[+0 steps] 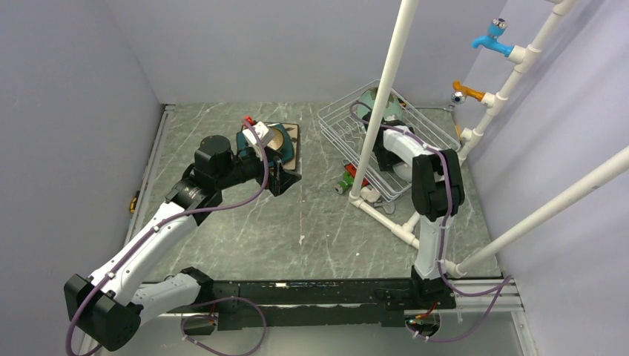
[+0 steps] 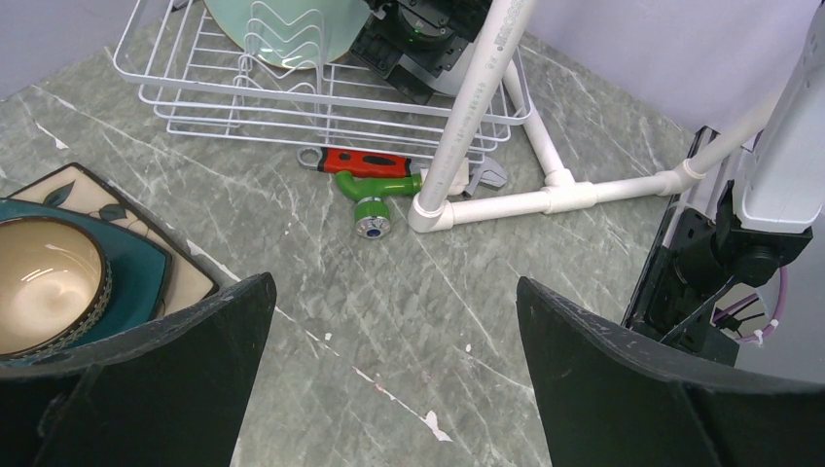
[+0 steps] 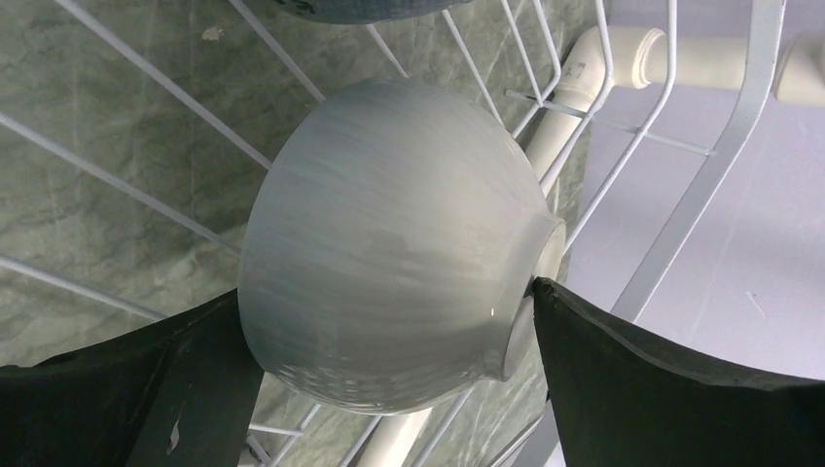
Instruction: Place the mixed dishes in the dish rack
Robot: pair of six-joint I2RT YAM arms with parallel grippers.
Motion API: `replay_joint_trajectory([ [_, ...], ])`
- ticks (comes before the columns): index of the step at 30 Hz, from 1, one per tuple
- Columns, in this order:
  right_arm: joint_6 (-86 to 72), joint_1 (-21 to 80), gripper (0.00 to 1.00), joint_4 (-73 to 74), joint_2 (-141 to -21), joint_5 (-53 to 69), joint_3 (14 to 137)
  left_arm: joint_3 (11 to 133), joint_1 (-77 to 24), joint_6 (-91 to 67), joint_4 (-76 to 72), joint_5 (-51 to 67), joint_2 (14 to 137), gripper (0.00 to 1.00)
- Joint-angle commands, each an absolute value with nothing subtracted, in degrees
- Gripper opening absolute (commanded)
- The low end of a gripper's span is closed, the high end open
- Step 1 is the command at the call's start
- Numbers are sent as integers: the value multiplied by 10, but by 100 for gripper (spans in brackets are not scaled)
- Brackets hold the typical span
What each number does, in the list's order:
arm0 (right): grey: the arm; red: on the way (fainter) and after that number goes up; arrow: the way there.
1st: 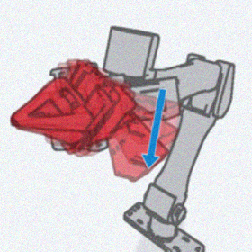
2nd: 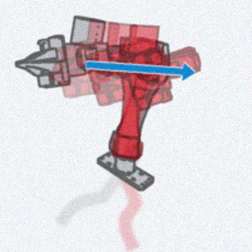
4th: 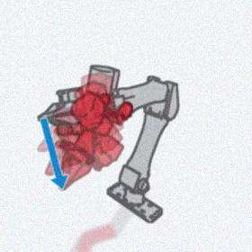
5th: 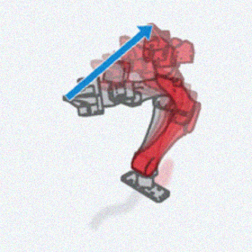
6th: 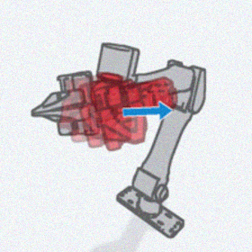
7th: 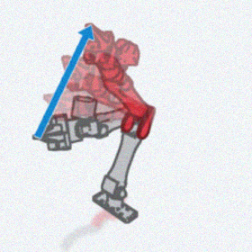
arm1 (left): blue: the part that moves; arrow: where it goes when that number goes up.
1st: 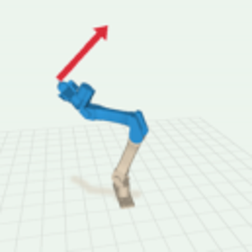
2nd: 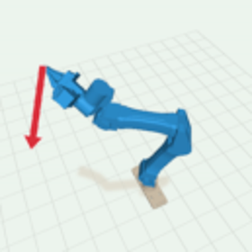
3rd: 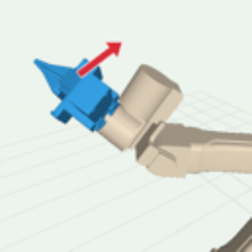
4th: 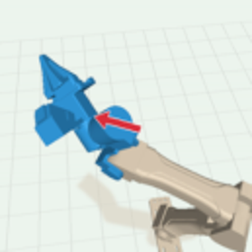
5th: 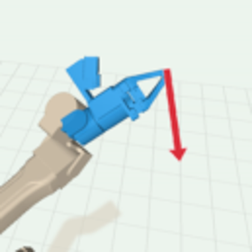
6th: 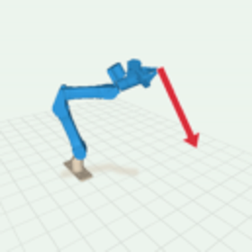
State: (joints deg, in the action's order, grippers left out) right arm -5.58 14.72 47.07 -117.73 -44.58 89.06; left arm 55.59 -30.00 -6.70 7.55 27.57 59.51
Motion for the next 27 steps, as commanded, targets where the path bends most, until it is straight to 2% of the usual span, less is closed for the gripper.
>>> replay_joint_trajectory([
  [1, -50, 138, 99, 459, -1136, -379, 882, 560, -302, -72, 54, 281, 592, 99],
  [16, -46, 115, 99, 460, -1142, -386, 885, 564, -302, -73, 58, 280, 597, 99],
  [27, -63, 135, 100, 447, -1079, -332, 865, 567, -302, -73, 62, 279, 602, 99],
])
